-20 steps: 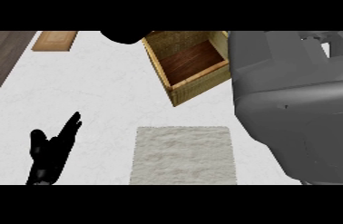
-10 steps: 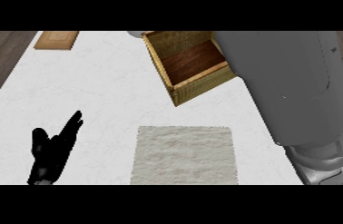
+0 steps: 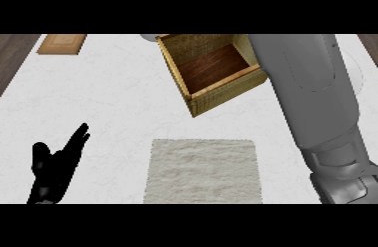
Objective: Pick the bell pepper from the placemat and place it in the basket
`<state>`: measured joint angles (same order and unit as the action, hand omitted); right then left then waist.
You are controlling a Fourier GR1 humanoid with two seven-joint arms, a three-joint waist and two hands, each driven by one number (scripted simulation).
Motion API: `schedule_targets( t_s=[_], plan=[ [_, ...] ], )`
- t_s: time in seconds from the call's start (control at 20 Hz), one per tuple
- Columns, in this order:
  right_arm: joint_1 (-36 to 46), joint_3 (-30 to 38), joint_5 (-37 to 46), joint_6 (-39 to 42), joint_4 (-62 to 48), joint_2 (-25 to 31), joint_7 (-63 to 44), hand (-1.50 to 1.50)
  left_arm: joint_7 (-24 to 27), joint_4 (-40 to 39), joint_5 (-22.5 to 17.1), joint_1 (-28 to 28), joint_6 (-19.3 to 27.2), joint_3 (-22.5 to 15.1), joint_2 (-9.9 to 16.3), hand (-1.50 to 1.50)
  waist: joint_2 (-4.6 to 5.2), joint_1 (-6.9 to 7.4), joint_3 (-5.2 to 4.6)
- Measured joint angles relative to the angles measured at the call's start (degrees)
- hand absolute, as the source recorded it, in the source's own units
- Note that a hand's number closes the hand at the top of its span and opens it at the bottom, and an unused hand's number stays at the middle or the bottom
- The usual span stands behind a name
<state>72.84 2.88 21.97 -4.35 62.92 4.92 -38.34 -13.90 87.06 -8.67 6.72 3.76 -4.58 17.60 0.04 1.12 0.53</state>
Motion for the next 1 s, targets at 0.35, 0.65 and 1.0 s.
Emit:
schedule_targets(
  t_s=[0.35, 0.65, 1.0],
  plan=[
    [-2.3, -0.9, 4.0, -1.9, -4.9, 2.5, 3.6, 1.5, 1.3, -0.4, 1.1, 0.2, 0.4, -0.1, -1.1, 0.0, -0.11, -0.23, 0.12],
    [-2.6, -2.9, 6.9, 1.9, -9.3, 7.0, 8.6, -1.5, 0.2, -0.6, 1.2, -0.4, 0.2, 0.1, -1.5, 0.0, -0.09, -0.32, 0.13],
    [-3.3, -0.8, 6.3, 1.7, -12.0, 9.6, 15.7, -1.5, 0.9, -1.9, 1.8, -1.0, -0.5, 0.3, -2.0, 0.0, -0.16, -0.31, 0.24]
  ],
)
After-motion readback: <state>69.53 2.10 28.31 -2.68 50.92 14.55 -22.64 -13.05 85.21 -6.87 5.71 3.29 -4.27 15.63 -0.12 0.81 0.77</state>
